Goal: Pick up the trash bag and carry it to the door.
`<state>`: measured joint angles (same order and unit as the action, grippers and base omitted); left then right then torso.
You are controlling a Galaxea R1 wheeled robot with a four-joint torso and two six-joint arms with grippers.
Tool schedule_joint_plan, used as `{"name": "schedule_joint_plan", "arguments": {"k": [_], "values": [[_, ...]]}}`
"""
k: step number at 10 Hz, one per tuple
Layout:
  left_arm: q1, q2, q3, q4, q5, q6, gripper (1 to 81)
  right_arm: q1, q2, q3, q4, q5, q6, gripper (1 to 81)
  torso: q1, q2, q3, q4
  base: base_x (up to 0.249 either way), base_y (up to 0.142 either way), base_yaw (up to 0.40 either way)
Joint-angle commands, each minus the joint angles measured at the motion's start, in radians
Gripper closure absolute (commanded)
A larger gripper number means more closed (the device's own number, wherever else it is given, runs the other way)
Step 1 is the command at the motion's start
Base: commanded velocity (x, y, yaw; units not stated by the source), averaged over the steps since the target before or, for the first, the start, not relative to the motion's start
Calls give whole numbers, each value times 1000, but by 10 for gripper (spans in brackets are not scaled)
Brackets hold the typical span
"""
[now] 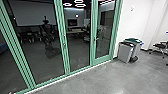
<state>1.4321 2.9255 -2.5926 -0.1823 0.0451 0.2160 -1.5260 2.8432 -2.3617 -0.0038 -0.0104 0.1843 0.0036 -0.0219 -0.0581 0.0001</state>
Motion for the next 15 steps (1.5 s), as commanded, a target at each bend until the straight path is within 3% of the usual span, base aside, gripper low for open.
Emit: {"name": "schedule_joint_plan", "arguments": {"k": [1, 8, 15], "values": [[-55, -6, 5, 9, 58, 10, 811, 49, -6, 10, -2, -57, -2, 10, 0, 0, 0, 0, 164, -67, 0], [-55, -6, 5, 9, 56, 10, 811, 46, -6, 10, -2, -57, -2, 10, 0, 0, 0, 0, 164, -67, 0], [-55, -6, 3, 8, 56, 11, 811, 48, -6, 9, -2, -57, 0, 10, 0, 0, 0, 0, 164, 0, 0]]}}
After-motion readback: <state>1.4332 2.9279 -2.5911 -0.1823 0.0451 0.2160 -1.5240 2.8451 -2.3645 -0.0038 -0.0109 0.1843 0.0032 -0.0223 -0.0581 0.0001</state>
